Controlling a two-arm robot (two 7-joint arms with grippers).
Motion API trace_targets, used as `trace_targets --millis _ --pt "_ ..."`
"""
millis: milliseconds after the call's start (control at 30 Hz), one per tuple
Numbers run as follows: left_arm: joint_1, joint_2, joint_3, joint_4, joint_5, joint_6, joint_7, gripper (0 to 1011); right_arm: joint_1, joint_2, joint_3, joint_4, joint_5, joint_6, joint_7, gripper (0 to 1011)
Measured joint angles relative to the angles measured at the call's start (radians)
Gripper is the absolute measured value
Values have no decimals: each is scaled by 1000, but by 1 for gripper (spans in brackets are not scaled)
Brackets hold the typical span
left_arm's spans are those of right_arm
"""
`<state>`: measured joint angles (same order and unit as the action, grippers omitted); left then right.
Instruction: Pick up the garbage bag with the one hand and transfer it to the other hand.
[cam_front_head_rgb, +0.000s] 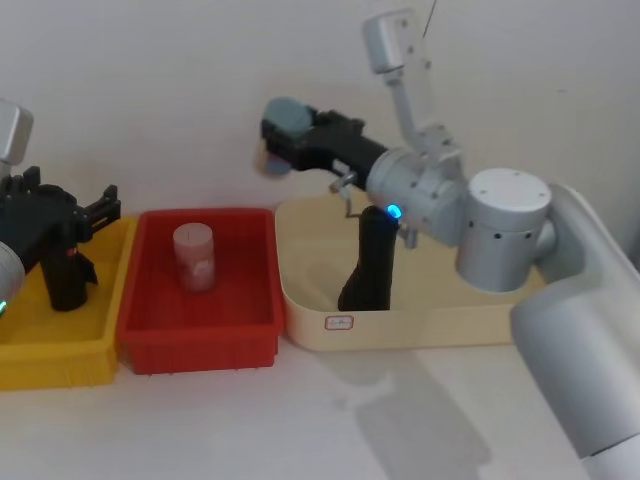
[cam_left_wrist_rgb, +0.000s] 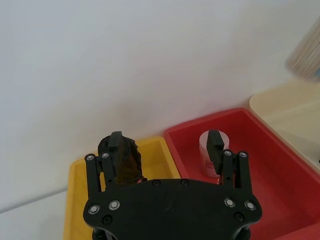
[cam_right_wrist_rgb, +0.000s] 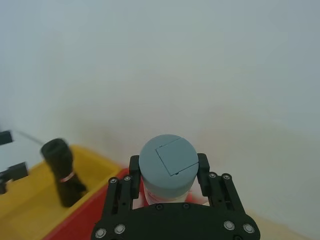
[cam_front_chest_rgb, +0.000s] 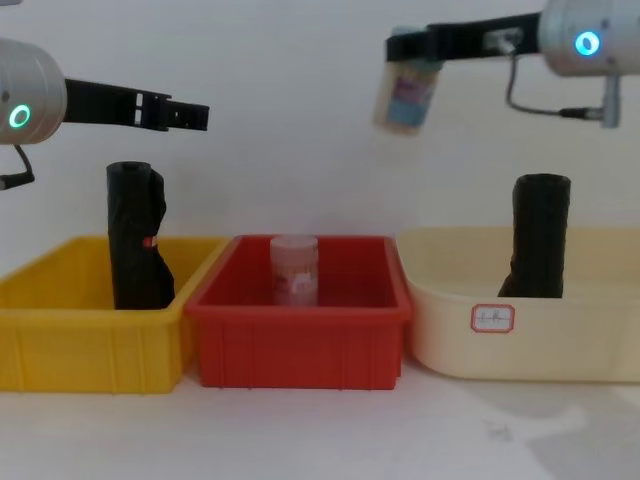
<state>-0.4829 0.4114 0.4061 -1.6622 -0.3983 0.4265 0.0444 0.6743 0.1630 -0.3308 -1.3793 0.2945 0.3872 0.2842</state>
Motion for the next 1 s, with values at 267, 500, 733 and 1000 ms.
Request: trace_targets --millis 267,500,733,1000 --pt "0 0 0 0 0 0 0 1001 -10 41 16 -32 -14 -26 -8 646" --pt "0 0 0 0 0 0 0 1001 -18 77 9 -36 -44 -63 6 846" --pt "0 0 0 0 0 0 0 1001 -35 93 -1 -33 -65 -93 17 1000" --pt "0 0 0 0 0 0 0 1001 -96 99 -2 -88 -69 -111 17 999"
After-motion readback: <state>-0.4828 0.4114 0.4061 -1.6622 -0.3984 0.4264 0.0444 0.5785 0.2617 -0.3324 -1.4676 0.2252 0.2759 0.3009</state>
